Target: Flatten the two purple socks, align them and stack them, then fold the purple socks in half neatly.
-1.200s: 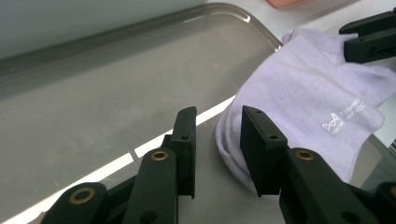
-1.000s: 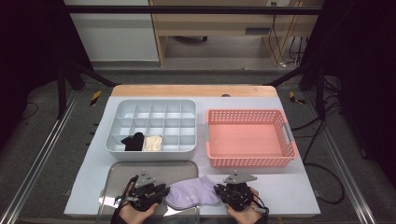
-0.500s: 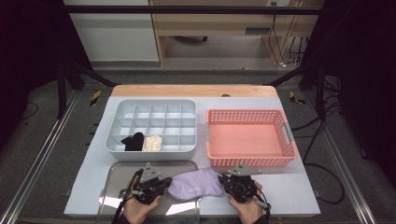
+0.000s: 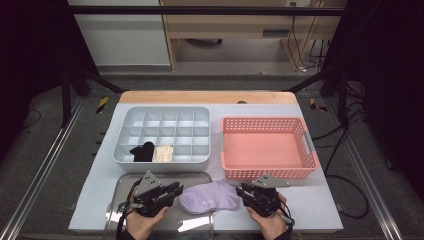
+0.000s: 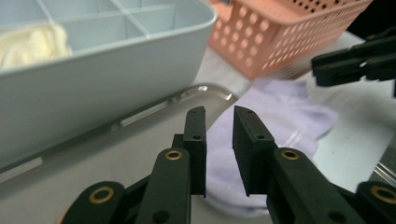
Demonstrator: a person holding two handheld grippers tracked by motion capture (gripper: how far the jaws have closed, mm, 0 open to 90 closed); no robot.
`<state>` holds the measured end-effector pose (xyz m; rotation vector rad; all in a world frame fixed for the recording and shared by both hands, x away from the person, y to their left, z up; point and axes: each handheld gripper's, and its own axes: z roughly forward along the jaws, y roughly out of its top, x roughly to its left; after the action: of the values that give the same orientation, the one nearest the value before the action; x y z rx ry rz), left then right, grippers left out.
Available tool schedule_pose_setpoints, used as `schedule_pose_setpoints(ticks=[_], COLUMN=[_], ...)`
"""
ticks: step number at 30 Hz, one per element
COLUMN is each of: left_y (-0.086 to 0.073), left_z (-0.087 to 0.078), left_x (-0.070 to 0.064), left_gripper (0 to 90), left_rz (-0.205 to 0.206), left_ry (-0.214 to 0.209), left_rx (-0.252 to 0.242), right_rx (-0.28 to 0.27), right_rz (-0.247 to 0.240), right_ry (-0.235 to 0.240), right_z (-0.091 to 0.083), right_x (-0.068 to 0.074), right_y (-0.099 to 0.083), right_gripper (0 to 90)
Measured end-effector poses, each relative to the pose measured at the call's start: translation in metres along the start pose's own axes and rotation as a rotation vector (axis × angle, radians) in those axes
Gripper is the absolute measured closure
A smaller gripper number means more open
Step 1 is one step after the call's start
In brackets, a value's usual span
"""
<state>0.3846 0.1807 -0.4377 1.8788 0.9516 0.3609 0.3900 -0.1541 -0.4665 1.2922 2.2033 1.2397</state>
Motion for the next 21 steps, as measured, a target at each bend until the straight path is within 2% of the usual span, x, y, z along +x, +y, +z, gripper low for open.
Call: schedule_pose_setpoints(ticks=[3, 4, 12, 14, 21], left_y=[0.005, 0.010, 0.015, 0.016, 0.014], left_z=[0.001, 0.005, 0.023, 0.030, 0.047], left_x=[-0.004, -0.011, -0.023, -0.025, -0.032], left_gripper=[79.0, 80.6, 88.8, 89.5, 89.6], left_rz=[0.017, 0.023, 0.042, 0.034, 0.049], left_ry=[-0.012, -0.021, -0.047, -0.051, -0.066], left_rx=[-0.011, -0.008, 0.016, 0.027, 0.069], right_rx=[-0.004, -0.010, -0.018, -0.014, 0.001], right_rz=[0.001, 0.010, 0.019, 0.016, 0.012], right_ry=[0.000, 0.003, 0.001, 0.006, 0.013], right_z=[-0.002, -0.006, -0.012, -0.013, -0.012], right_x=[-0.002, -0.003, -0.009, -0.009, -0.007], right_y=[0.000, -0.001, -0.006, -0.007, -0.011], right_gripper=[69.2, 68.0, 62.2, 60.3, 58.9])
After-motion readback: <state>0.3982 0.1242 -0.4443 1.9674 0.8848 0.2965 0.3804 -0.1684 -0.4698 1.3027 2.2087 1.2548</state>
